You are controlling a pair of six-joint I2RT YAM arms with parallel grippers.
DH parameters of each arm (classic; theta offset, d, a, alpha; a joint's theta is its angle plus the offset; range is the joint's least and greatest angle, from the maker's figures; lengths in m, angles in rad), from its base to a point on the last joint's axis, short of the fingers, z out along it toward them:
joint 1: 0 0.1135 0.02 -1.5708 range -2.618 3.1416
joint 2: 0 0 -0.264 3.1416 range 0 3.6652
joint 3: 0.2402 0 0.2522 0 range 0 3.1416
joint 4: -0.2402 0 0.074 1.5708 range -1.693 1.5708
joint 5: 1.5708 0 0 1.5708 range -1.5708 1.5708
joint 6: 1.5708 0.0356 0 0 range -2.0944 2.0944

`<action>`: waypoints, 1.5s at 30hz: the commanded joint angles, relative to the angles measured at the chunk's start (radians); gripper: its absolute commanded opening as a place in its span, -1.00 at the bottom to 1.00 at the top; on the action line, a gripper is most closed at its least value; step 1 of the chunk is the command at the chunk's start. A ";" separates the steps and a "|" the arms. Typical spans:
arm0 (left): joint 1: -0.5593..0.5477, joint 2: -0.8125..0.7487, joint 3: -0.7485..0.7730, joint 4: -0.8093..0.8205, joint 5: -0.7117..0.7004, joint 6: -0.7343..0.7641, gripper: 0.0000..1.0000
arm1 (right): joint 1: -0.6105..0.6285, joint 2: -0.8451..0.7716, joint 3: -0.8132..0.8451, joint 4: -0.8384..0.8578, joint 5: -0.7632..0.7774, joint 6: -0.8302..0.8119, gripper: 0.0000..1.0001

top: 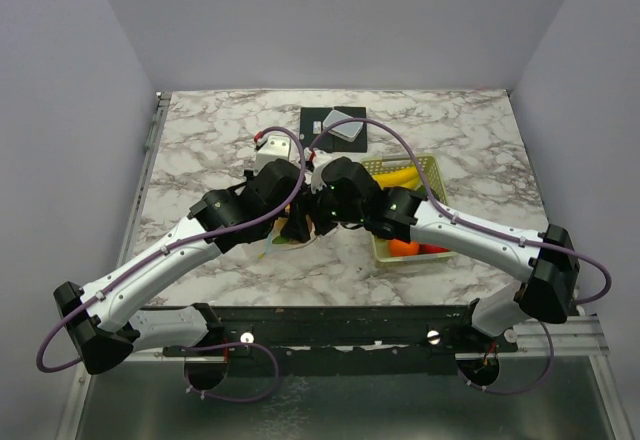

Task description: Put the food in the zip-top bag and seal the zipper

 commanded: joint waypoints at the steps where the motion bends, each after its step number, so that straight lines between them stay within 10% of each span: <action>1: 0.002 -0.019 0.024 0.005 0.016 -0.017 -1.00 | 0.014 0.023 0.022 0.032 0.039 0.031 0.50; 10: 0.001 -0.022 0.021 0.006 0.016 -0.020 -1.00 | 0.014 -0.010 0.022 0.031 0.048 0.055 0.93; 25: 0.002 -0.019 0.022 0.006 0.008 -0.020 -1.00 | 0.014 -0.197 -0.032 -0.036 0.228 0.067 0.92; 45: 0.002 -0.004 0.022 0.006 0.011 -0.012 -1.00 | 0.007 -0.316 -0.052 -0.538 0.698 0.197 0.83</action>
